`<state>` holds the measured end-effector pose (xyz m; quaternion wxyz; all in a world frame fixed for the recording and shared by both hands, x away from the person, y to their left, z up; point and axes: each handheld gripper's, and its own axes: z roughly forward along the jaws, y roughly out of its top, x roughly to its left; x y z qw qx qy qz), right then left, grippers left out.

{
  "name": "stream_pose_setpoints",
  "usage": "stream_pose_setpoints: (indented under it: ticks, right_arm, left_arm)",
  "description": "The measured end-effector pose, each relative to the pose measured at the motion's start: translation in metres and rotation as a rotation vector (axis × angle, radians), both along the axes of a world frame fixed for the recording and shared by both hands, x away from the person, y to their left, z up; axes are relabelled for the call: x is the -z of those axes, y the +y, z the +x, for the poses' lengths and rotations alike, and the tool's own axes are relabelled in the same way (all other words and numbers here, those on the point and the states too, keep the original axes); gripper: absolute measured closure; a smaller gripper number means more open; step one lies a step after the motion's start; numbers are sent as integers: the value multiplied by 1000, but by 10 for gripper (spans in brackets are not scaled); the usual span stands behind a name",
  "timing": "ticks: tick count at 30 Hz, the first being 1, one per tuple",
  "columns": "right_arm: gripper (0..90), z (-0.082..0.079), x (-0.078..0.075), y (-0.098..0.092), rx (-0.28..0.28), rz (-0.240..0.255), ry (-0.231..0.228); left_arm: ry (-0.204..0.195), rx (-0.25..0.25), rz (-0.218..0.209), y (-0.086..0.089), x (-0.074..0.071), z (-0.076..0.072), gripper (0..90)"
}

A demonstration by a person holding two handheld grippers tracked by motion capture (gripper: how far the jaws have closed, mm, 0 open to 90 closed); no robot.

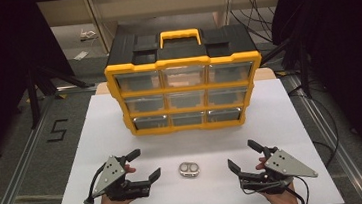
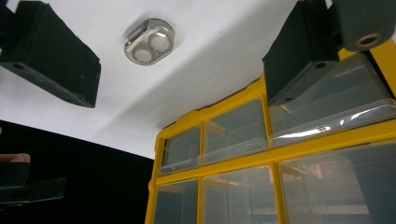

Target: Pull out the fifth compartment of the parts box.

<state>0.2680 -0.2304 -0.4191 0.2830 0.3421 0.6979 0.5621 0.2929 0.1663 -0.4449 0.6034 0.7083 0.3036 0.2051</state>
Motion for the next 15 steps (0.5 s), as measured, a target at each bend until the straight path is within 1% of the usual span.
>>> stream_pose_setpoints:
  ticks: [7, 15]
  right_arm:
    - [163, 0, 0, 0, -2, -4, 1]
    - [164, 1, -2, 0, 2, 1, -11]
  left_arm:
    - [-3, 0, -7, -1, 0, 0, 107]
    - [-3, 2, -13, 0, 0, 0, 110]
